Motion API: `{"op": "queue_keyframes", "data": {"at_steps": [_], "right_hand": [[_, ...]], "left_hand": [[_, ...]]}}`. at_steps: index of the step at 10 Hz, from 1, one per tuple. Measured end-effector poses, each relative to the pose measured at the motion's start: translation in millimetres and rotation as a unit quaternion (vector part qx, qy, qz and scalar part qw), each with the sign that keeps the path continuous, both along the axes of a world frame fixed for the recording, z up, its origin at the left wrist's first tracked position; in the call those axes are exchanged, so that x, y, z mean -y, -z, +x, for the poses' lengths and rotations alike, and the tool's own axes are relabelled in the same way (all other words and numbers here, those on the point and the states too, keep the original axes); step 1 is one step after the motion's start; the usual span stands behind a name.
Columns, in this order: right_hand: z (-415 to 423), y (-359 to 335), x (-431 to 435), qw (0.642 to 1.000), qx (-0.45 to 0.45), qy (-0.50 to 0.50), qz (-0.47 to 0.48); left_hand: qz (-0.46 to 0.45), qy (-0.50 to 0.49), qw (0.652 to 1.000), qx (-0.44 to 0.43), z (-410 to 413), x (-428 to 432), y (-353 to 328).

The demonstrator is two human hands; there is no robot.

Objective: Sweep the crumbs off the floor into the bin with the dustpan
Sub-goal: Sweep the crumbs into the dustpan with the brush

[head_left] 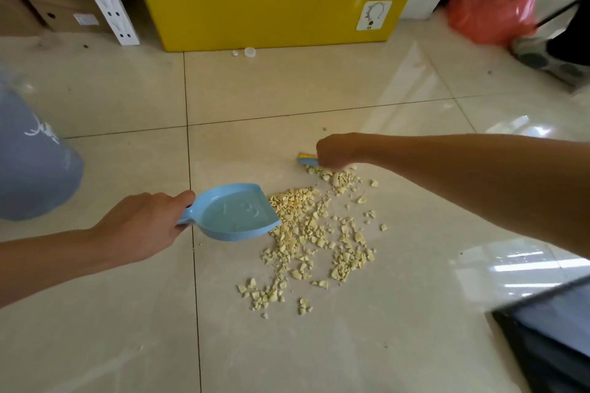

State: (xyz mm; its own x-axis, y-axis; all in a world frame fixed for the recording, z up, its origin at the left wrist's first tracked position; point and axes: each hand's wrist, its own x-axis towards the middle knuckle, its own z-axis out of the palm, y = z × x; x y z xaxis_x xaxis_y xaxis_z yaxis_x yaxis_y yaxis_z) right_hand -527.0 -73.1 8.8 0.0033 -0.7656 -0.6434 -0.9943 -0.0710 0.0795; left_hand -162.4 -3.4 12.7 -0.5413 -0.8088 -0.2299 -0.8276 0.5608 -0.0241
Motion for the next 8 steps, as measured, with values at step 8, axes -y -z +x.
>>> {"op": "queue_keyframes", "data": {"at_steps": [8], "right_hand": [[-79, -25, -47, 0.990, -0.078, 0.103, -0.062]], "left_hand": [[-0.020, 0.071, 0.997, -0.015, -5, 6, 5]]}}
